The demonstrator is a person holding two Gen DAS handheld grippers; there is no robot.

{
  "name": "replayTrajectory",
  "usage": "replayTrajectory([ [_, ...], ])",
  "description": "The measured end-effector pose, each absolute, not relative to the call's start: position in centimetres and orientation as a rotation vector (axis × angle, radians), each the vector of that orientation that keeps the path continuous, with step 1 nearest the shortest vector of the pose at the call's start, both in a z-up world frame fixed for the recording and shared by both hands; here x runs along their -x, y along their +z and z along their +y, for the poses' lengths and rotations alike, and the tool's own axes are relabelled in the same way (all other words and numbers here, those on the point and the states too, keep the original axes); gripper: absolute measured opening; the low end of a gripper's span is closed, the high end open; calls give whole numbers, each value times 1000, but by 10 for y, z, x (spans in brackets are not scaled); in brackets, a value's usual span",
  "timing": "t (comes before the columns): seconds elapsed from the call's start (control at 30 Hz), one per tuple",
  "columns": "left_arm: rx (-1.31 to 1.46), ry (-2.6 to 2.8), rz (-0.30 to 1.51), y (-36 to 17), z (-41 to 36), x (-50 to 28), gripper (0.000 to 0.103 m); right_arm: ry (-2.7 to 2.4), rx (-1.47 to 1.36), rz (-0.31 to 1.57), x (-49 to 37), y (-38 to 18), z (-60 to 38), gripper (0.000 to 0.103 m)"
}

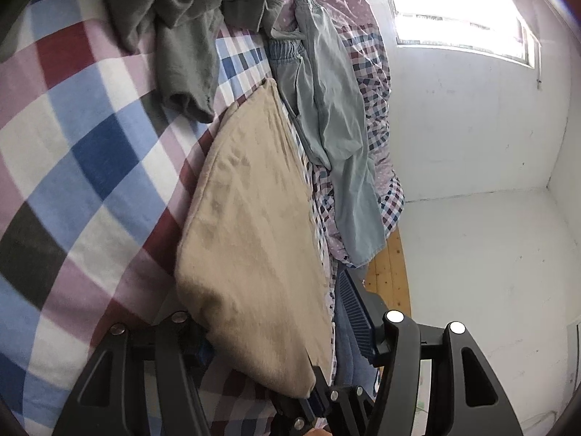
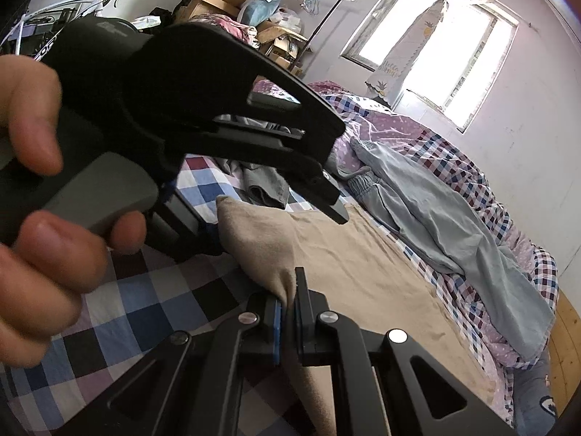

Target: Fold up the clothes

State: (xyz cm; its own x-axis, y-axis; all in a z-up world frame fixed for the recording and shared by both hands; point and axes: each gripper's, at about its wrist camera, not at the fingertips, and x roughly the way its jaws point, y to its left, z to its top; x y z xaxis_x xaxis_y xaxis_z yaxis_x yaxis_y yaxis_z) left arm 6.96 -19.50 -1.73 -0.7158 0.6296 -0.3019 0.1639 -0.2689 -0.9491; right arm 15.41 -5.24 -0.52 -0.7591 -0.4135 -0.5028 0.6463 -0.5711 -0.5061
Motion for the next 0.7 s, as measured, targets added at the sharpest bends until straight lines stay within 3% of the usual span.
replayTrajectory([
  [0.17,982,2071,-1637,-16,-195,-66,60,-2306,-436,924,-155,-5,-52,4],
  [0.27,1008,2083,-1630,-18,-195,-63,45,-2308,-434,922,-155,-5,-52,4],
  [0.33,1029,2087,-1636,-21,-196,-63,27,-2308,-434,925,-154,-5,-52,4],
  [0.5,1038,2119,-1634,-24,-197,-67,18,-2308,-431,958,-155,-9,-53,5],
  [0.57,1042,2129,-1623,-22,-197,-67,17,-2316,-420,984,-157,-11,-52,12],
  [0.6,1041,2128,-1625,-21,-198,-67,16,-2324,-416,1001,-157,-12,-51,25],
  [0.63,1040,2124,-1631,-21,-200,-68,16,-2332,-411,1018,-157,-14,-49,45],
  [0.7,1041,2120,-1635,-20,-201,-67,15,-2346,-413,1059,-156,-18,-46,54],
])
